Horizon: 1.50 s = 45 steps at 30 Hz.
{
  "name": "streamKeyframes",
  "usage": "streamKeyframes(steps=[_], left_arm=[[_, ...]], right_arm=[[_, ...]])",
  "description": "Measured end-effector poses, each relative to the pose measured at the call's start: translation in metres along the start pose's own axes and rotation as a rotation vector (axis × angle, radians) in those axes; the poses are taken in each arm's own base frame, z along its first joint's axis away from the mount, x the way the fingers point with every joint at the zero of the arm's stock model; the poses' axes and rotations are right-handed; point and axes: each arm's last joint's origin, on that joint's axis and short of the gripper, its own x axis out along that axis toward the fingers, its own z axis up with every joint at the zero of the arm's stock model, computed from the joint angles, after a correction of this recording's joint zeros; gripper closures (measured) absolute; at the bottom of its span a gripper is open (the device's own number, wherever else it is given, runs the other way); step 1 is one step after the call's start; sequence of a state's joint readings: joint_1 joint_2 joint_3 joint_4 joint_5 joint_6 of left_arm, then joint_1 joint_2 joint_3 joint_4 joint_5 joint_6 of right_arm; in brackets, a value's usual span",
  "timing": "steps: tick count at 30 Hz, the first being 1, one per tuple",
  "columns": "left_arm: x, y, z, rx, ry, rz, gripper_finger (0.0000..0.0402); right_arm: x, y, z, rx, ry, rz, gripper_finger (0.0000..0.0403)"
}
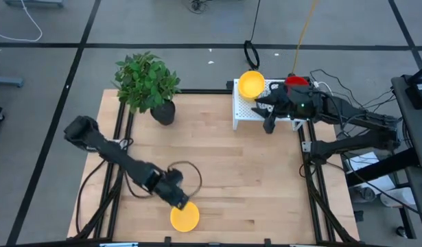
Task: Pick & Place Mini bowls
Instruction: Stack the yellow bowl on top of the yellow bowls on the shelf
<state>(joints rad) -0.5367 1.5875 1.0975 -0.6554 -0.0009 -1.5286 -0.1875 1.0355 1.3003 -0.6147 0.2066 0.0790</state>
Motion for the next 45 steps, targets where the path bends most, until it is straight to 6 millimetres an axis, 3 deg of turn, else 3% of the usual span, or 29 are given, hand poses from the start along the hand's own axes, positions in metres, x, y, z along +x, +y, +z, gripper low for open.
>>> streamKeyframes(steps=[8,14,17,23,26,32,39,45], left_arm=[[0.046,0.002,-0.016,0.023,0.047,0.112,0.0176],[0.065,0.005,-0.018,0.047,0.067,0.161,0.0187],[0.068,0.005,-0.018,0.095,0.058,0.158,0.023],[0.07,-0.001,-0.012,0.286,0.0,0.108,0.0377],[0.068,-0.007,-0.004,0.401,-0.039,0.043,0.0386],[0.066,-0.02,0.034,0.569,-0.208,-0.042,0.0393],[0.048,-0.023,0.11,0.621,-0.336,-0.028,0.0388],[0.043,-0.02,0.167,0.668,-0.332,0.05,0.0392]], right_arm=[[-0.002,0.011,-0.001,0.039,0.006,0.05,0.0243],[-0.004,0.016,-0.002,0.036,0.007,0.071,0.0244],[-0.004,0.017,-0.002,0.032,0.009,0.079,0.0248],[-0.004,0.017,-0.004,0.028,0.023,0.079,0.0263],[-0.004,0.017,-0.004,0.027,0.027,0.078,0.0271],[-0.001,0.018,-0.008,0.023,0.041,0.076,0.0288],[0.01,0.019,-0.025,0.007,0.103,0.068,0.03],[0.019,0.02,-0.041,-0.011,0.154,0.061,0.0301]])
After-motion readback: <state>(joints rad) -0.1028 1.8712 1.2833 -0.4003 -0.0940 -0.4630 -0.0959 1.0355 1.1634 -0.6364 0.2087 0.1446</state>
